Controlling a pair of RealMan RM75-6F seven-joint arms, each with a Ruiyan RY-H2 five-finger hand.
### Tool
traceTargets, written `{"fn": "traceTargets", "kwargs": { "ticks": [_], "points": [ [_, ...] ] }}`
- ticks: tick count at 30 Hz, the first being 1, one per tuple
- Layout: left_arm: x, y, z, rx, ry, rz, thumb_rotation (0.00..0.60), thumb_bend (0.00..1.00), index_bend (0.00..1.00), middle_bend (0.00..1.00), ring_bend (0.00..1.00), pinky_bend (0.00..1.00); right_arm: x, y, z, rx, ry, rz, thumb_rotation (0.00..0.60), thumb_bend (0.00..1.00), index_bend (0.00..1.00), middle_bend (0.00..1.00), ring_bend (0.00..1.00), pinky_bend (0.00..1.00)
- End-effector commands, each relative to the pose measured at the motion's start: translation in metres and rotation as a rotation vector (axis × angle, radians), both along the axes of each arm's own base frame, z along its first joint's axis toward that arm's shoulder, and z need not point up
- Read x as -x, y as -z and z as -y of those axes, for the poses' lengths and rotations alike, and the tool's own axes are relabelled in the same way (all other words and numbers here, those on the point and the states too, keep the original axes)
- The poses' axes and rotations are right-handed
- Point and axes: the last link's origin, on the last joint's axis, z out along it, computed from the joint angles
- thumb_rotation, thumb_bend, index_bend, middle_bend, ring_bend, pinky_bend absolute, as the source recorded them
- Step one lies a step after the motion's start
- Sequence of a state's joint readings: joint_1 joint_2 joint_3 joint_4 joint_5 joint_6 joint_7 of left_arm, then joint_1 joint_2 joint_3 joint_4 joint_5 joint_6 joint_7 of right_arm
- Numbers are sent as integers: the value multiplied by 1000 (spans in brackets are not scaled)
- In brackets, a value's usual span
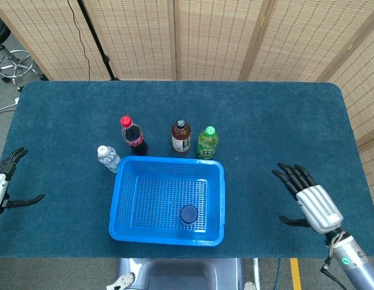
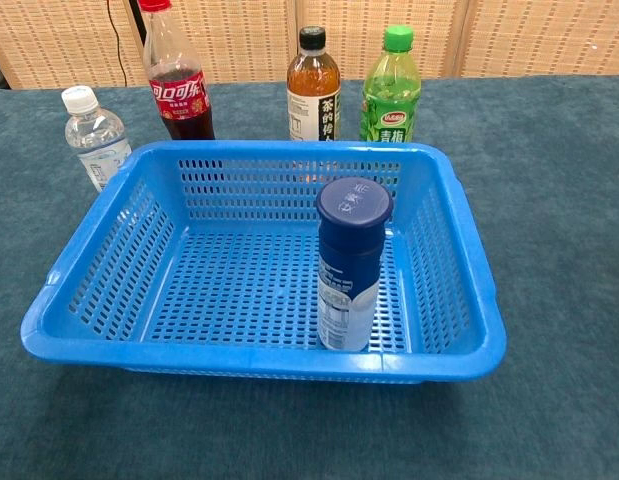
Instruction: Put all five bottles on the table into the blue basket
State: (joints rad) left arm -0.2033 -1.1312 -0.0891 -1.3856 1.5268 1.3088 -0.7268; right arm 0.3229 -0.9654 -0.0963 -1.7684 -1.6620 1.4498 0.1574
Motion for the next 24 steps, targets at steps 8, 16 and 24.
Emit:
{"fn": "traceTargets", "kwargs": {
  "ticks": [8,16,24],
  "points": [
    [11,60,-60,118,92,284,600,0,0,0,0,0,52,-7,-27,76,108,49,600,0,0,0,0,0],
    [-1,94,-80,184,113,273,600,0,0,0,0,0,50,-13,-23,82,81,73,600,0,0,0,0,0],
    [-32,139,-100,234,127,282,600,0,0,0,0,0,51,-18,-22,81,83,101,600,0,0,0,0,0]
  ]
}}
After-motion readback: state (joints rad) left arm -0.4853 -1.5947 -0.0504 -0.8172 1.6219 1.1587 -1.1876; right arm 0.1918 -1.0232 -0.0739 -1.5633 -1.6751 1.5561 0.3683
